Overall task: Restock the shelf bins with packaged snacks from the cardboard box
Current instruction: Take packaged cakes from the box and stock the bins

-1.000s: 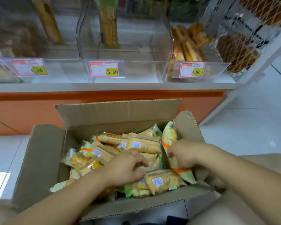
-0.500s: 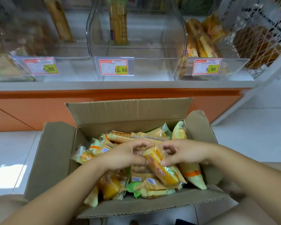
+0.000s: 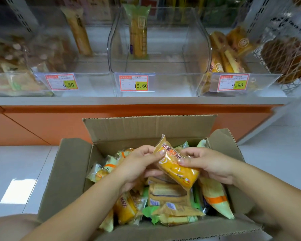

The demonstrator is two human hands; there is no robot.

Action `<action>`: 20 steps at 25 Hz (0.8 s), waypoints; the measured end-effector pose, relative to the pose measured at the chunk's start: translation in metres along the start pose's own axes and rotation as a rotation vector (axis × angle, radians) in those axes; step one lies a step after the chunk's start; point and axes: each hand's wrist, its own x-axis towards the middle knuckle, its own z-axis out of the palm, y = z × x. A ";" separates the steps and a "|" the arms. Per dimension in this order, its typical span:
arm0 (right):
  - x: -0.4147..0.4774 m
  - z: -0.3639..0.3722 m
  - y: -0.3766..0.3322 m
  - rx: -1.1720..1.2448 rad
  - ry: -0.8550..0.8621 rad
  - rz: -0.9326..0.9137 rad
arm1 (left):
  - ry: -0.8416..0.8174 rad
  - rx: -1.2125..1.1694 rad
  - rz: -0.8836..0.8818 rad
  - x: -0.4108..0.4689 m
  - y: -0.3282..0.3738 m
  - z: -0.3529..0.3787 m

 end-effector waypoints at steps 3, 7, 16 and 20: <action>-0.002 -0.002 -0.004 0.018 0.007 0.004 | -0.035 -0.085 -0.033 0.001 0.004 -0.001; -0.007 -0.005 -0.015 0.174 0.098 -0.039 | -0.027 -0.148 -0.008 0.002 0.013 0.003; -0.013 -0.004 -0.049 0.949 0.384 -0.429 | -0.033 -0.261 0.225 -0.002 0.047 0.051; -0.041 -0.023 -0.079 0.887 0.464 -0.610 | -0.027 0.129 0.427 -0.006 0.080 0.083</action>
